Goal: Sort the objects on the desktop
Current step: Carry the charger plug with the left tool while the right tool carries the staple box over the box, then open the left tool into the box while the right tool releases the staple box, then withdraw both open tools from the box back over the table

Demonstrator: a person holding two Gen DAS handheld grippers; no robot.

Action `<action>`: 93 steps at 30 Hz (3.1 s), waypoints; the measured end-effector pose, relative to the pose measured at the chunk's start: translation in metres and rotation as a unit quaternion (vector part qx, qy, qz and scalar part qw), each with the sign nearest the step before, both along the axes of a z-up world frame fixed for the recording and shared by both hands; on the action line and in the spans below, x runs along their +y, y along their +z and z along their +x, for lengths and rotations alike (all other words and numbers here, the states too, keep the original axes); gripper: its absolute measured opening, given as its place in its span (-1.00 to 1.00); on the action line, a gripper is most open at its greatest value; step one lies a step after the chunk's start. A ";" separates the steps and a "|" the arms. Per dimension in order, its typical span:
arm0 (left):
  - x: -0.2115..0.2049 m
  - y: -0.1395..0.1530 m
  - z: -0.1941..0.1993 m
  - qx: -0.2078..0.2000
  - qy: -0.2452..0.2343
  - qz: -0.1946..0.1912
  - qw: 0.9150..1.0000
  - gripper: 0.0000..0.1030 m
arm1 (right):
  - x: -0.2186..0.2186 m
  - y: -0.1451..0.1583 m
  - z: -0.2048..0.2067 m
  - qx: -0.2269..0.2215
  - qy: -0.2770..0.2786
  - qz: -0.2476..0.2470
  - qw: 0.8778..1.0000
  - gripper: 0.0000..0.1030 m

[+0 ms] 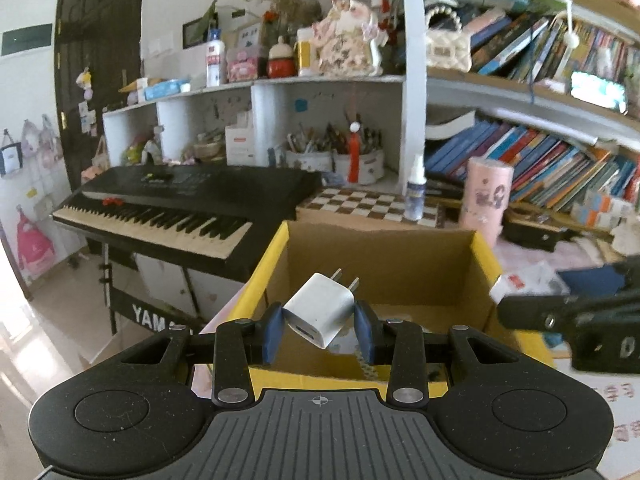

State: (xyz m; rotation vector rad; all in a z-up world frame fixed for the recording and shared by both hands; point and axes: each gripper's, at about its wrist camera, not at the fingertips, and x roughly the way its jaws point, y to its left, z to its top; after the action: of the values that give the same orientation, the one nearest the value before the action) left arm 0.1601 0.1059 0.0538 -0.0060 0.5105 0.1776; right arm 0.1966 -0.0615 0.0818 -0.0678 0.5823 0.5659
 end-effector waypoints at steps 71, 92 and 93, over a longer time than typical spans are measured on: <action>-0.006 -0.011 0.027 0.043 0.048 0.046 0.997 0.88 | 0.085 -0.019 0.136 0.061 0.176 -0.067 0.980 0.05; 0.003 0.006 -0.015 -0.003 0.064 0.006 0.998 0.92 | -0.018 0.005 0.054 0.013 -0.030 0.031 0.999 0.10; 0.002 0.006 -0.018 -0.003 0.062 0.006 0.998 0.92 | -0.019 0.004 0.051 0.014 -0.033 0.030 0.999 0.10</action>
State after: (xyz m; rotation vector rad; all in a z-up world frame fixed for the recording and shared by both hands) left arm 0.1424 0.1083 0.0598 -0.0261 0.5034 0.3012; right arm 0.2471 -0.0803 0.0856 0.0167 0.5917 0.5200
